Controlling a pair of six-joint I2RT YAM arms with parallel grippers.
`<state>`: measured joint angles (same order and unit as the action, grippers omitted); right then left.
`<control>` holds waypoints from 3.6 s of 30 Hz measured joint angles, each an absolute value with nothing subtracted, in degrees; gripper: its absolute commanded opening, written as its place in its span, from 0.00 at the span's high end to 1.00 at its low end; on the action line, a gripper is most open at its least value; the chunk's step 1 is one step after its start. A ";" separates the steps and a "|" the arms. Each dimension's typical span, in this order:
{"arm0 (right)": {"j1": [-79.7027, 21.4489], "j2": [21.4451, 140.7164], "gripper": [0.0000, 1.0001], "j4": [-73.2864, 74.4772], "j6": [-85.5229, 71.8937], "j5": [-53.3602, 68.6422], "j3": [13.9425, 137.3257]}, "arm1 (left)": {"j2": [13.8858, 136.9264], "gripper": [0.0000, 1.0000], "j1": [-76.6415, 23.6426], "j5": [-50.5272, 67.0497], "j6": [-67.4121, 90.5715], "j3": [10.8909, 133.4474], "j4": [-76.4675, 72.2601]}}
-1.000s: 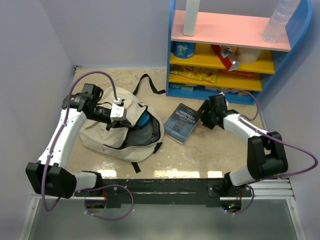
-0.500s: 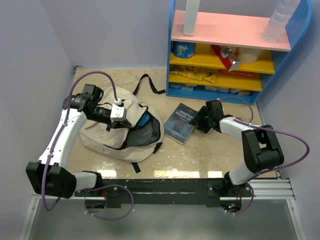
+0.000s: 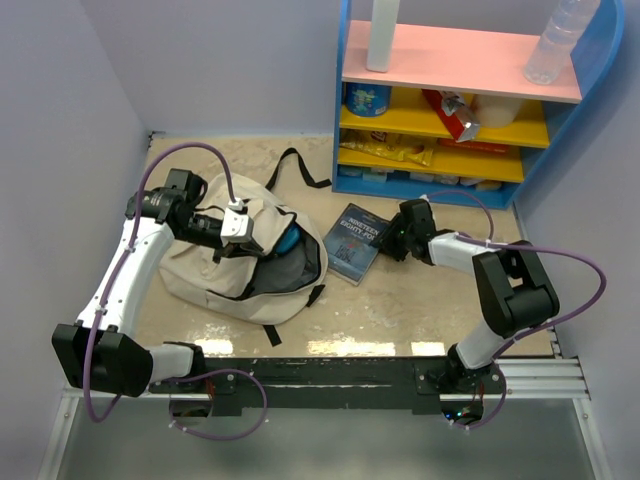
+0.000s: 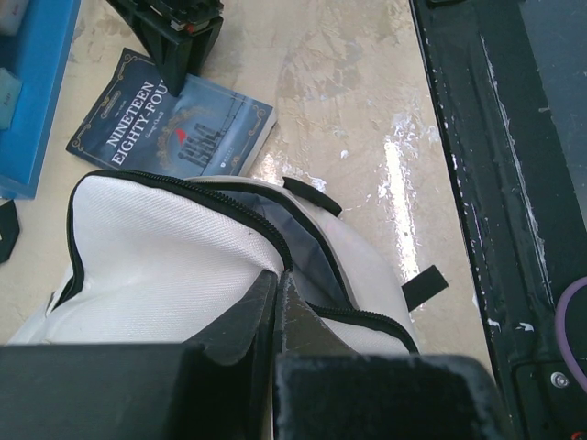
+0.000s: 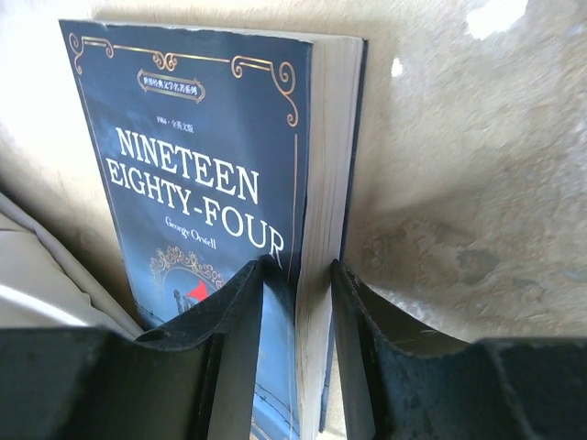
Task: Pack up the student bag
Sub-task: Pick up the book from the center of the board.
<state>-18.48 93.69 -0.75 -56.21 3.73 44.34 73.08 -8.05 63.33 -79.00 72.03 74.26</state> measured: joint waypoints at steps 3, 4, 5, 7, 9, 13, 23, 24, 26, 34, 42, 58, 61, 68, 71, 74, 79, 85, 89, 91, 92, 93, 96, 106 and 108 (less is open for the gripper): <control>-19.35 93.69 0.62 0.10 -56.10 3.55 45.06 | 73.08 1.00 -8.08 63.46 -79.13 71.68 74.24; -19.70 93.69 0.61 0.47 -56.07 3.55 45.36 | 73.08 1.00 -8.08 63.55 -79.15 71.57 74.24; -20.12 93.69 0.60 0.91 -56.03 3.51 45.74 | 73.08 1.00 -8.08 63.59 -79.13 71.50 74.24; -20.86 93.69 0.60 1.89 -55.88 3.20 46.61 | 73.08 1.00 -8.08 63.64 -79.18 71.46 74.24; -21.71 93.69 0.59 2.79 -55.79 2.48 47.66 | 73.08 1.00 -8.08 63.61 -79.31 71.46 74.26; -22.79 93.69 0.59 3.25 -55.66 2.09 49.25 | 73.08 1.00 -8.08 63.61 -79.75 71.40 74.26; -24.03 95.39 0.62 2.90 -56.29 2.02 51.33 | 73.08 1.00 -8.08 63.59 -80.23 71.35 74.32; -24.23 96.18 0.63 2.66 -56.42 2.04 51.68 | 73.08 1.00 -8.08 63.59 -80.27 71.35 74.35; -24.56 97.60 0.68 2.15 -56.58 1.96 52.07 | 73.08 1.00 -8.08 63.57 -80.53 71.35 74.43; -25.32 102.76 1.00 -4.19 -58.30 1.85 53.41 | 73.08 1.00 -8.16 62.61 -80.73 71.33 75.22; -26.33 100.40 1.00 -6.59 -59.42 -1.26 50.74 | 72.58 1.00 -8.16 62.17 -81.25 70.72 75.53; -14.50 73.14 1.00 7.22 -60.82 -15.49 36.03 | 72.51 1.00 -8.27 62.22 -81.69 70.52 75.50; -14.55 70.98 1.00 7.90 -61.14 -15.99 35.75 | 72.51 1.00 -8.27 62.22 -81.69 70.52 75.50; -14.61 67.24 1.00 6.42 -59.94 -11.88 35.14 | 72.51 1.00 -8.27 62.24 -81.67 70.52 75.48; -14.72 64.45 1.00 8.45 -58.74 -10.26 36.80 | 72.51 1.00 -8.27 62.28 -81.67 70.52 75.46; -14.92 62.37 1.00 10.57 -57.19 -10.81 38.79 | 72.51 1.00 -8.27 62.39 -81.67 70.52 75.44; -14.94 62.08 1.00 10.22 -56.75 -14.70 39.40 | 72.51 1.00 -8.27 62.41 -81.67 70.52 75.46; -14.94 62.94 1.00 9.85 -59.24 -22.55 39.40 | 72.51 1.00 -8.27 62.41 -81.67 70.52 75.46; -14.90 65.28 1.00 9.91 -62.26 -25.58 39.31 | 72.51 1.00 -8.27 62.41 -81.67 70.50 75.42; -14.90 65.65 1.00 9.87 -63.55 -26.76 38.85 | 72.51 1.00 -8.27 62.41 -81.67 70.50 75.42; -14.94 65.80 1.00 9.87 -64.10 -27.38 38.59 | 72.51 1.00 -8.27 62.41 -81.67 70.50 75.42; -14.94 66.08 1.00 9.85 -64.60 -27.73 38.41 | 72.51 1.00 -8.27 62.41 -81.67 70.48 75.42; -14.90 67.57 1.00 8.93 -65.08 -27.35 38.22 | 72.51 1.00 -8.27 62.43 -81.67 70.48 75.42; -14.90 58.19 1.00 7.07 -65.54 -10.94 38.11 | 72.51 1.00 -8.27 62.43 -81.67 70.48 75.37; -14.90 54.87 1.00 7.14 -66.04 -7.25 38.13 | 72.51 1.00 -8.27 62.43 -81.69 70.48 75.37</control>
